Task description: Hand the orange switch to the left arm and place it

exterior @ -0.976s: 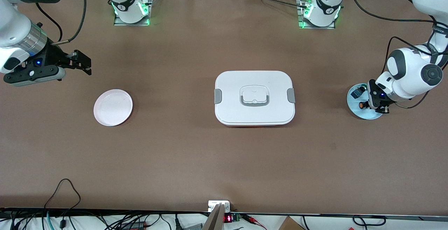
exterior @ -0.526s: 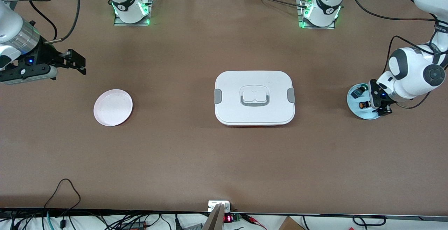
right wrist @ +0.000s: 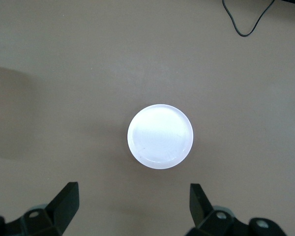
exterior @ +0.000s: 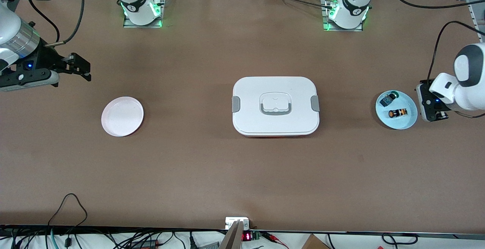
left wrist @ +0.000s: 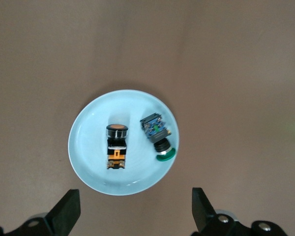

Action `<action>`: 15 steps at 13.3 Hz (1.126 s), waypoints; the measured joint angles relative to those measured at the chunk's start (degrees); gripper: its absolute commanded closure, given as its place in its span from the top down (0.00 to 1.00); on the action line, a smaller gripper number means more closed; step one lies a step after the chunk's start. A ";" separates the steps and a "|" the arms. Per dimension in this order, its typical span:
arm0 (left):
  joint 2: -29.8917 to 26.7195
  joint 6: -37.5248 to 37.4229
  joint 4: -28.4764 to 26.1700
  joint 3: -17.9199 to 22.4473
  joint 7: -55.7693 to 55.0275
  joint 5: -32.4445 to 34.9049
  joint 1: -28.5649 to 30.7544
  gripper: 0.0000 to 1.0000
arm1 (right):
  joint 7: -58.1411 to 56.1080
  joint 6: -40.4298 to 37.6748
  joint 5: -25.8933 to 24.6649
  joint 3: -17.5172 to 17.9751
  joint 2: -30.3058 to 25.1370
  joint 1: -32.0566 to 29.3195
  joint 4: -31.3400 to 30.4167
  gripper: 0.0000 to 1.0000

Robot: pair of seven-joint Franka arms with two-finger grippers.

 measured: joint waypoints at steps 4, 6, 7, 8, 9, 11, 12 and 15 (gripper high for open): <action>-0.08 -18.24 11.79 -8.70 -21.51 0.00 -0.15 1.00 | -0.04 -0.43 -0.43 -0.01 0.03 -0.03 1.34 1.00; -0.08 -24.63 16.42 -12.54 -34.10 0.00 -0.20 1.00 | -0.04 -1.18 -0.44 -0.02 0.06 -0.04 1.86 1.00; -0.08 -27.19 18.57 -14.28 -40.92 0.00 -0.20 1.00 | -0.04 -1.26 -0.44 -0.02 0.08 -0.04 1.90 1.00; -0.10 -29.11 20.44 -15.98 -47.65 0.00 -0.22 1.00 | -0.04 -1.27 -0.44 -0.02 0.09 -0.05 1.91 1.00; -0.10 -30.18 21.68 -17.58 -53.75 0.00 -0.24 1.00 | -0.04 -1.27 -0.44 -0.03 0.09 -0.11 1.93 1.00; -0.15 -30.64 22.67 -19.38 -62.17 0.00 -0.87 1.00 | -0.02 -1.27 -0.43 -0.04 0.12 -0.24 2.08 1.00; -0.37 -30.61 22.95 -18.87 -65.22 0.00 -2.21 1.00 | -0.02 -1.27 -0.43 -0.04 0.17 -0.25 2.14 1.00; -2.74 -26.09 22.86 -7.35 -70.85 -3.85 -11.63 1.00 | -0.10 -1.69 -0.44 0.06 0.69 -0.20 2.14 1.00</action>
